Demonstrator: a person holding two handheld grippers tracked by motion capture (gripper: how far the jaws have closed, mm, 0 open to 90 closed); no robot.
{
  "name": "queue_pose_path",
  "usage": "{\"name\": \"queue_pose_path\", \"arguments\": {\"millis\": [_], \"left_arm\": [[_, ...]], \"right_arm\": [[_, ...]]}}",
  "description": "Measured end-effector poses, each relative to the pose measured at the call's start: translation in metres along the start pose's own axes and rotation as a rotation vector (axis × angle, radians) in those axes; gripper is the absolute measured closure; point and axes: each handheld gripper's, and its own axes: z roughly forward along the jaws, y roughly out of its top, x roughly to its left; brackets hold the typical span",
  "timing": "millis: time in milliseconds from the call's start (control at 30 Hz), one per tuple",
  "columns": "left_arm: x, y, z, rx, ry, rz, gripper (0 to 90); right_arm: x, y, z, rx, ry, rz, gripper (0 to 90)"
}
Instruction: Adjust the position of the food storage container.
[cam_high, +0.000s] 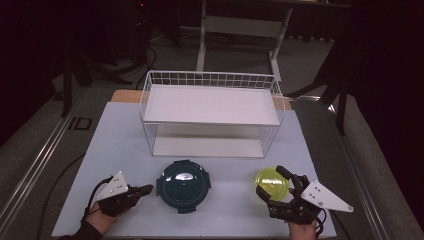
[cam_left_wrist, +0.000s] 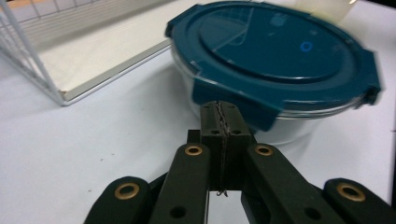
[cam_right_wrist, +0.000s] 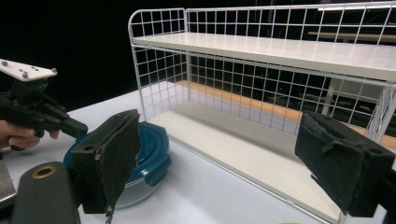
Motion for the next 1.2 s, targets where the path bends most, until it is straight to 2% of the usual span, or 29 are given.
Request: {"name": "queue_pose_path", "arguments": {"millis": [100, 133, 200, 267, 400, 600, 733, 867, 933, 1200], "left_arm": [[0.001, 0.000, 0.005, 0.009, -0.016, -0.012, 90.0], [-0.001, 0.000, 0.008, 0.016, -0.016, 0.006, 90.0], [0.001, 0.001, 0.009, 0.012, -0.016, -0.008, 90.0], [0.000, 0.003, 0.010, 0.010, -0.008, -0.003, 90.0], [0.000, 0.006, 0.015, 0.009, -0.020, -0.002, 90.0], [-0.004, 0.015, 0.030, 0.014, -0.048, 0.015, 90.0], [-0.005, 0.021, 0.040, 0.014, -0.067, 0.012, 90.0], [-0.006, 0.024, 0.042, 0.016, -0.073, 0.026, 90.0], [-0.005, 0.024, 0.040, 0.007, -0.062, 0.021, 90.0], [-0.005, 0.024, 0.043, 0.007, -0.081, 0.006, 90.0]], "right_arm": [[0.000, 0.000, 0.000, 0.005, 0.008, 0.002, 14.0], [0.000, 0.000, 0.000, 0.005, 0.009, 0.001, 13.9], [0.000, -0.001, 0.000, 0.006, 0.011, 0.004, 14.0], [0.000, -0.001, 0.000, 0.006, 0.012, 0.005, 14.0], [0.000, -0.002, 0.002, 0.016, 0.017, 0.010, 14.1], [0.001, -0.002, 0.002, 0.018, 0.022, 0.007, 14.1], [0.001, -0.004, 0.003, 0.027, 0.024, 0.014, 14.1], [-0.001, -0.004, 0.003, 0.023, 0.022, 0.017, 14.1], [-0.001, -0.003, 0.002, 0.023, 0.020, 0.017, 14.1], [0.000, -0.004, 0.000, 0.027, 0.017, 0.013, 14.1]]}}
